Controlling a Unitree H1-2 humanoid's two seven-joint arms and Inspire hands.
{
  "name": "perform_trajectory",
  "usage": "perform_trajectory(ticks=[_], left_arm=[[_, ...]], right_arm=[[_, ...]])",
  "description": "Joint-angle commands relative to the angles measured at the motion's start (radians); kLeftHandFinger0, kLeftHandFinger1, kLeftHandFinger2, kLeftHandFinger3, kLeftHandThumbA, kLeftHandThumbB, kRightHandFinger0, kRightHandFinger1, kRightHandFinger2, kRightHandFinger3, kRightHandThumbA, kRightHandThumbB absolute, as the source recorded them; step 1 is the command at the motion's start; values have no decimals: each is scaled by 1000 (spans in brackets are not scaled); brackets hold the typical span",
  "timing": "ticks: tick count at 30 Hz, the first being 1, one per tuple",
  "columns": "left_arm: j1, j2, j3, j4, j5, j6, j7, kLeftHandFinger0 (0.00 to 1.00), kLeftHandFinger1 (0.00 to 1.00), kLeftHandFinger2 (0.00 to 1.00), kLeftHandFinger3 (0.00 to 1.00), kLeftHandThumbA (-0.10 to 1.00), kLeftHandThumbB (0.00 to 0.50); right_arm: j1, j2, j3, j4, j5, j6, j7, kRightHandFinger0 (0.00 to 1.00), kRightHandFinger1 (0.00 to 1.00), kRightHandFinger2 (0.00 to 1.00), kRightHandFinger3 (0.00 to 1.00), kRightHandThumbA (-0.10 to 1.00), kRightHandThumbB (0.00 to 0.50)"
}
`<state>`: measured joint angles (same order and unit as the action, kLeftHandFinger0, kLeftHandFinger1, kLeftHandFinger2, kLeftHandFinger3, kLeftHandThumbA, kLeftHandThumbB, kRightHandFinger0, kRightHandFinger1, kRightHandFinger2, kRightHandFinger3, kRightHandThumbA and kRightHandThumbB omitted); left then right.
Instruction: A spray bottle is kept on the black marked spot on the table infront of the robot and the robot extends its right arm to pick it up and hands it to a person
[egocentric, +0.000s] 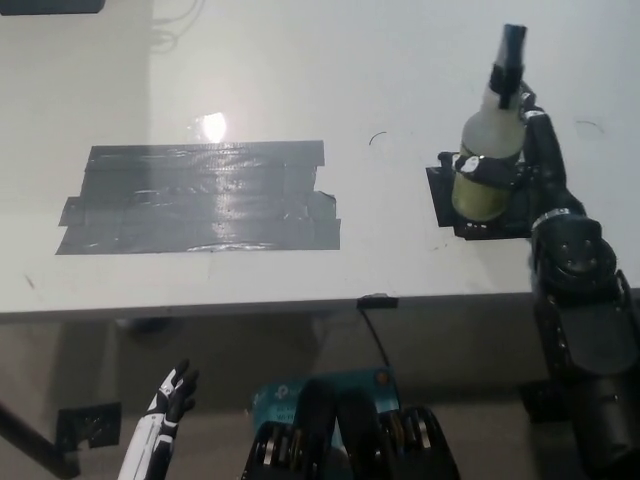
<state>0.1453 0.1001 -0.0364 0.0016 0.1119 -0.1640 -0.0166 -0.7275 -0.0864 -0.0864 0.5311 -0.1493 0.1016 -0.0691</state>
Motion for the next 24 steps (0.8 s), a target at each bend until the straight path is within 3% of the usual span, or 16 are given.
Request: perform_trajectory(ticks=[1,8,10,14,15,17,18,19,20,21,22,23,24], left_arm=[[-3,2,9,-34,-6,-24,5,1000,1000,1000,1000,1000,329],[-7,3,9,-37,0,-23,7,1000,1000,1000,1000,1000,342],[-9,3,10,-40,0,-19,7,1000,1000,1000,1000,1000,337],[-14,6,10,-35,-1,-21,4,1000,1000,1000,1000,1000,326],[-13,6,10,-35,0,-20,4,1000,1000,1000,1000,1000,332],[-11,6,9,-35,0,-20,5,1000,1000,1000,1000,1000,335],[-13,7,9,-31,1,-24,5,1000,1000,1000,1000,1000,324],[-15,8,10,-29,2,-25,5,1000,1000,1000,1000,1000,323],[-15,8,10,-29,1,-24,5,1000,1000,1000,1000,1000,323],[-15,8,10,-29,-2,-24,4,1000,1000,1000,1000,1000,327],[-15,7,11,-29,-4,-23,3,1000,1000,1000,1000,1000,327],[-23,10,12,-29,-2,-20,3,1000,1000,1000,1000,1000,330],[-26,11,13,-29,0,-20,4,1000,1000,1000,1000,1000,326]], right_arm=[[-72,-2,24,58,3,15,-4,1000,1000,1000,1000,1000,437],[-124,-11,-35,264,106,-42,36,1000,1000,1000,1000,977,443],[-126,-17,-32,303,96,-51,30,1000,1000,1000,1000,953,423],[-131,-16,-54,388,133,-108,41,1000,1000,1000,1000,794,405],[-135,-12,-65,409,143,-130,31,1000,1000,1000,1000,697,422],[-136,-4,-71,419,134,-158,-22,1000,1000,1000,1000,520,400],[-144,2,-73,413,110,-153,-93,345,391,540,763,168,283],[-151,5,-73,417,98,-158,-131,225,368,562,685,76,296],[-154,4,-59,423,68,-185,-176,82,238,392,461,-37,246],[-154,4,-53,423,55,-204,-199,5,267,510,410,-97,237],[-153,5,-53,420,54,-215,-208,4,296,555,460,-99,232],[-156,6,-53,411,53,-226,-219,47,389,680,597,-100,202],[-155,6,-52,400,54,-235,-223,74,421,714,639,-100,200]])
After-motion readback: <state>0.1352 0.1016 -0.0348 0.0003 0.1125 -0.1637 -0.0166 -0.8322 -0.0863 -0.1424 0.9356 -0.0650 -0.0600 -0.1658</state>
